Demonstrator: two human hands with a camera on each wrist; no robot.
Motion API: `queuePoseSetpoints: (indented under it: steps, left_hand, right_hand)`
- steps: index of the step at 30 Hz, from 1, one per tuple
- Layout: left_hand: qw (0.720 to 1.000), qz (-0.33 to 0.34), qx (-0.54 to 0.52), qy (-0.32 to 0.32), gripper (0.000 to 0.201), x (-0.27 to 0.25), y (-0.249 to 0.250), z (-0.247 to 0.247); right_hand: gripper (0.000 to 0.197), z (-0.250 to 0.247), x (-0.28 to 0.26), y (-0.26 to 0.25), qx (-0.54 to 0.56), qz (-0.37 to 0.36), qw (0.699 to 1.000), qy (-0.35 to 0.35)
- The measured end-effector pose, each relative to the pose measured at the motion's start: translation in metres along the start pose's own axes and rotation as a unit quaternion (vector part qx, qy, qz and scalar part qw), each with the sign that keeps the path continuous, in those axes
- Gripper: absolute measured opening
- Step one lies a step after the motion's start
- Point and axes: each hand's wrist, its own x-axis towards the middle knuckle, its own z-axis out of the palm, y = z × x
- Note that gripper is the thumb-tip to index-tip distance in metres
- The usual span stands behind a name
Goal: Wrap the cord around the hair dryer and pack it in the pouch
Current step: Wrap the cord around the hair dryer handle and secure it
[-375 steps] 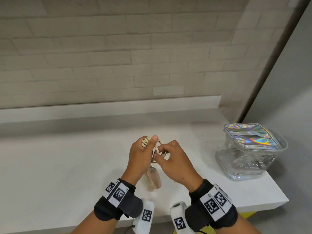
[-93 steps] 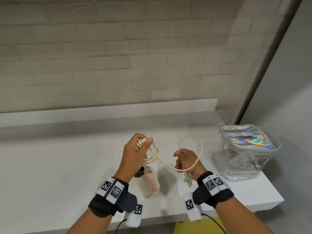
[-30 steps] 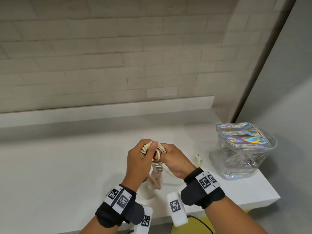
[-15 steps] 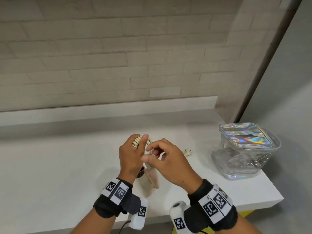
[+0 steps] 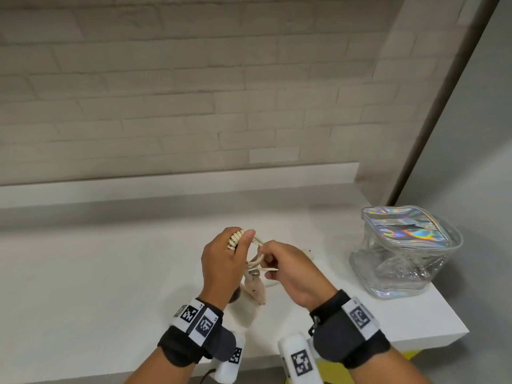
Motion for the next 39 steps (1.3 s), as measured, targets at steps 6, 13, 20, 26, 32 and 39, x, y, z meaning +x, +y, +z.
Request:
queuePoseSetpoints:
  steps: [6,13,20,26,32,39]
  left_hand:
    - [0.998,-0.043,-0.033,0.021,0.017,0.011,-0.007,-0.006]
    - [0.997,-0.061,-0.047,0.015,0.016,0.016,-0.005,-0.005]
    - [0.995,-0.083,-0.043,0.032,0.019,0.028,-0.017,-0.017]
    - [0.997,-0.060,-0.050,0.008,0.009,0.029,-0.014,-0.012]
    - [0.973,-0.149,-0.171,-0.045,0.020,0.028,-0.008,-0.012]
    - [0.979,-0.128,-0.150,-0.048,0.015,0.028,-0.001,-0.011]
  right_hand:
    - [0.027,-0.014,-0.016,0.003,-0.174,-0.081,0.981,-0.029]
    - [0.025,-0.032,-0.025,0.010,-0.130,-0.136,0.979,0.076]
    - [0.011,-0.067,-0.019,0.031,-0.327,-0.102,0.939,0.021]
    - [0.006,-0.070,-0.018,0.038,-0.368,-0.047,0.928,-0.035]
    - [0.019,-0.082,0.001,0.047,-0.437,-0.131,0.886,0.088]
    - [0.011,-0.077,0.002,0.033,-0.426,-0.277,0.854,0.111]
